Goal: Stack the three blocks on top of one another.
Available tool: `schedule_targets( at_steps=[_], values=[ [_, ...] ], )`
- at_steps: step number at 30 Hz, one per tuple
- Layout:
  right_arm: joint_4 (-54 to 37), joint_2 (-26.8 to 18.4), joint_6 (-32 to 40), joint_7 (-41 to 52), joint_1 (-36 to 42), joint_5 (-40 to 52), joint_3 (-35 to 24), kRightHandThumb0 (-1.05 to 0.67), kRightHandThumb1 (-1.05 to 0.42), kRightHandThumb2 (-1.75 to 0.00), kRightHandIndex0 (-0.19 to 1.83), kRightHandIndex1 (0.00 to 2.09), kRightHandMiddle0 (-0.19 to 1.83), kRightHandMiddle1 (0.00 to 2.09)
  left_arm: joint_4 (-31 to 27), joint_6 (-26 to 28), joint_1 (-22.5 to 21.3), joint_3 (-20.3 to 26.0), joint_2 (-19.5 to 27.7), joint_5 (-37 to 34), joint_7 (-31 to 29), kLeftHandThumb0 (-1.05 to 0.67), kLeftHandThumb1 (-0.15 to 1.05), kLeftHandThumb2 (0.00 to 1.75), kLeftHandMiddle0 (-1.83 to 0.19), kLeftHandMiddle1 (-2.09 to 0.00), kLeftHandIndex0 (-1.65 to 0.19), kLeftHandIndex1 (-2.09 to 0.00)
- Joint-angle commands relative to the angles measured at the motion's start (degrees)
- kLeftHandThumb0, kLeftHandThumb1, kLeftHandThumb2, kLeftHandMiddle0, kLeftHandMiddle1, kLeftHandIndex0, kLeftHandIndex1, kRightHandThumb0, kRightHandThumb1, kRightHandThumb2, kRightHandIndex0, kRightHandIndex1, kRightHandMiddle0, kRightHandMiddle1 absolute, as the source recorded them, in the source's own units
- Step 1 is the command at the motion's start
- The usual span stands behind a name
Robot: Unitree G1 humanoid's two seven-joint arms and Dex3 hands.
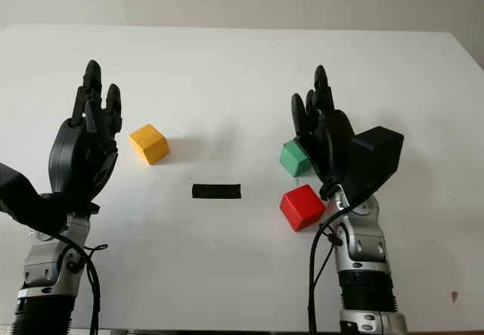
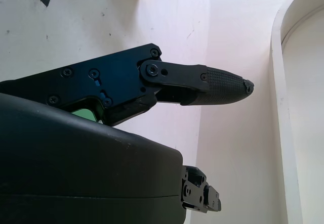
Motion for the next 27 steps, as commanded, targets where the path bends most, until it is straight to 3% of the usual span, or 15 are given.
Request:
schedule_targets(
  at_steps=[1,10,16,22,24,27],
  values=[
    [-0.21,-0.4,-0.52,0.11,-0.18,-0.1,-0.03,-0.71,-1.05,-0.52,-0.19,0.0,-0.19,0.0,-0.47,-0.13,0.35,0.1,0.59,0.16,-0.17,-0.77,1.05,0.7,0.19,0.0,0.19,0.0],
    [-1.19,-1.01,0.11,0.4,0.31,0.05,-0.45,-0.7,-1.05,-0.52,-0.19,0.0,-0.19,0.0,-0.56,0.04,0.41,-0.26,0.19,0.23,-0.03,-0.78,1.05,0.69,0.19,0.0,0.19,0.0],
    [-4.16,-4.04,0.3,1.74,-0.59,-0.54,-0.91,-0.69,-1.05,-0.49,-0.19,0.0,-0.19,0.01,-1.24,0.2,0.97,-0.17,0.38,0.38,0.18,-0.77,1.05,0.69,0.19,0.0,0.19,0.0],
    [-3.89,-12.5,-7.1,6.63,-3.52,-7.09,1.15,-0.8,-1.05,-0.31,-0.19,0.01,-0.12,0.06,-0.83,0.12,0.76,-0.47,0.06,0.46,0.26,-0.77,1.05,0.7,0.19,0.0,0.19,0.0],
    [-5.42,-16.43,-6.57,10.03,-4.6,-8.11,1.4,-0.84,-1.02,-0.16,-0.19,0.01,-0.08,0.07,-0.86,0.03,0.79,-0.48,-0.1,0.44,0.46,-0.78,1.05,0.69,0.19,0.0,0.19,0.0],
    [-8.74,-22.37,-6.52,13.9,-5.29,-11.33,1.92,-0.86,-0.97,-0.07,-0.15,0.03,0.01,0.12,-0.98,-0.03,0.87,-0.71,-0.06,0.68,0.63,-0.78,1.05,0.7,0.19,0.0,0.19,0.0]
  ],
)
